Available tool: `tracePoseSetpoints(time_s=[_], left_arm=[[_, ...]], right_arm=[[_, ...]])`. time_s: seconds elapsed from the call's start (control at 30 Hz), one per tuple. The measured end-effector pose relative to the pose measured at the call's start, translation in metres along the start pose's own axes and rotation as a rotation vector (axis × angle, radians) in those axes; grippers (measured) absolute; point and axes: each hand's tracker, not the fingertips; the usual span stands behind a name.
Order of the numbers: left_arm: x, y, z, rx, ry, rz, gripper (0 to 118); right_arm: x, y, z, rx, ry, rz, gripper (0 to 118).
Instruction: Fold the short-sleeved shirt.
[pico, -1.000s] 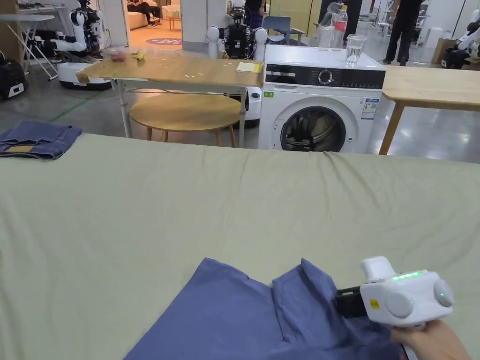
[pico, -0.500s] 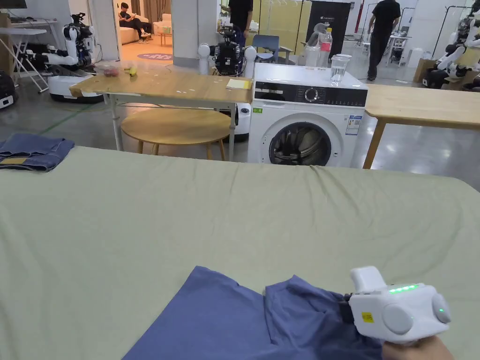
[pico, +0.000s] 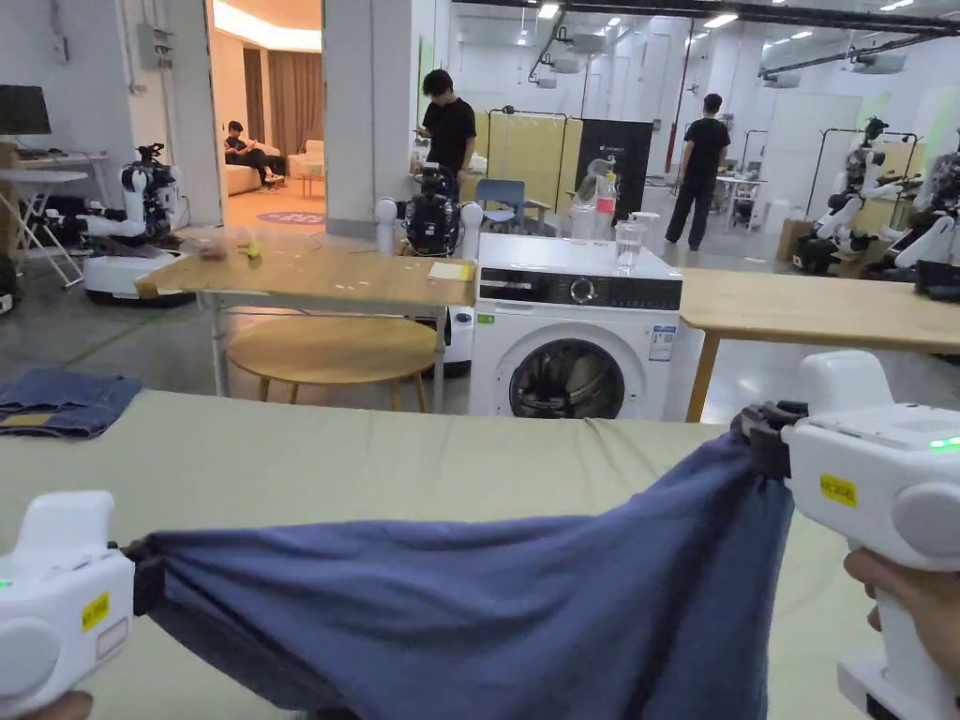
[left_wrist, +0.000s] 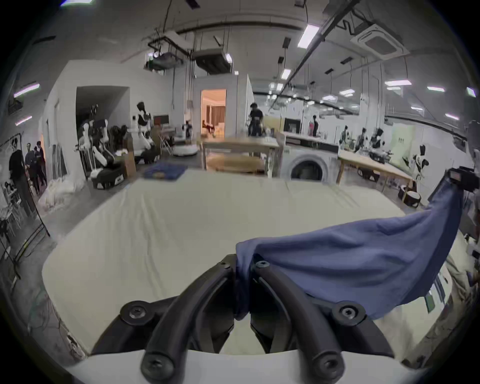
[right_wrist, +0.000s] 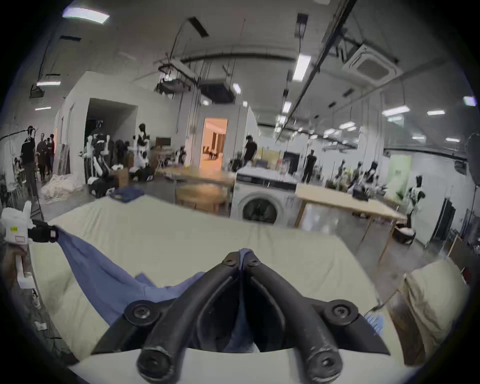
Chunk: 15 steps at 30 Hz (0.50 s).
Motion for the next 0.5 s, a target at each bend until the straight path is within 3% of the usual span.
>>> tracePoseSetpoints(time_s=[0.2,0.33,0.5], left_arm=[[0.011,0.113,-0.010,0.088,0.025,-0.023,4],[0.021,0.176,-0.018,0.142,0.052,-0.031,4],[0.037,0.234,-0.018,0.227,0.138,-0.090,4]], right_arm=[[0.015,0.081,0.000,0.109,-0.064,-0.001,0],[0.022,0.124,-0.007,0.178,-0.086,-0.061,0],[0.029,0.162,-0.023,0.235,-0.145,-0.075,0]])
